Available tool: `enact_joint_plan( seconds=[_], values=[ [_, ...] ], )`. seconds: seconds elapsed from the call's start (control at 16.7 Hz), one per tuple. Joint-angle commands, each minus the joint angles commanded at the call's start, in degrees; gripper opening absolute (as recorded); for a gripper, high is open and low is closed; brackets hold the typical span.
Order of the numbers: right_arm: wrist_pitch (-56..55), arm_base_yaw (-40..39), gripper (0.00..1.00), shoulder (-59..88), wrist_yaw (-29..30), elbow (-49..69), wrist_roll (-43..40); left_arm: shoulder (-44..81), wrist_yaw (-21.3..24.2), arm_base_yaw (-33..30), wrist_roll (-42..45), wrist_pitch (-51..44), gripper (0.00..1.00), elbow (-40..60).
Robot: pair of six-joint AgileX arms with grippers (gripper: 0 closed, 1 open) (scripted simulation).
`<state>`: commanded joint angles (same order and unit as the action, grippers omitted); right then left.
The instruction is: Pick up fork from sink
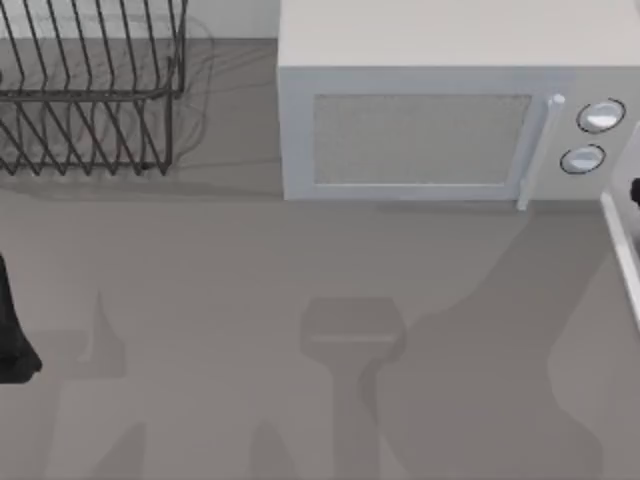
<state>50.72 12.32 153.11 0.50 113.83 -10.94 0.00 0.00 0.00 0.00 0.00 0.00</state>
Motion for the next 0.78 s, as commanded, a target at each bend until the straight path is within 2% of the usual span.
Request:
enact_joint_plan(
  seconds=[0.36,0.78],
  values=[
    [0.0,0.0,0.02,0.0,0.0,0.0,0.0,0.0,0.0,0.0,0.0,0.0,1.0,0.0],
    [0.0,0.0,0.0,0.0,0.0,0.0,0.0,0.0,0.0,0.0,0.0,0.0,1.0,0.0]
  ],
)
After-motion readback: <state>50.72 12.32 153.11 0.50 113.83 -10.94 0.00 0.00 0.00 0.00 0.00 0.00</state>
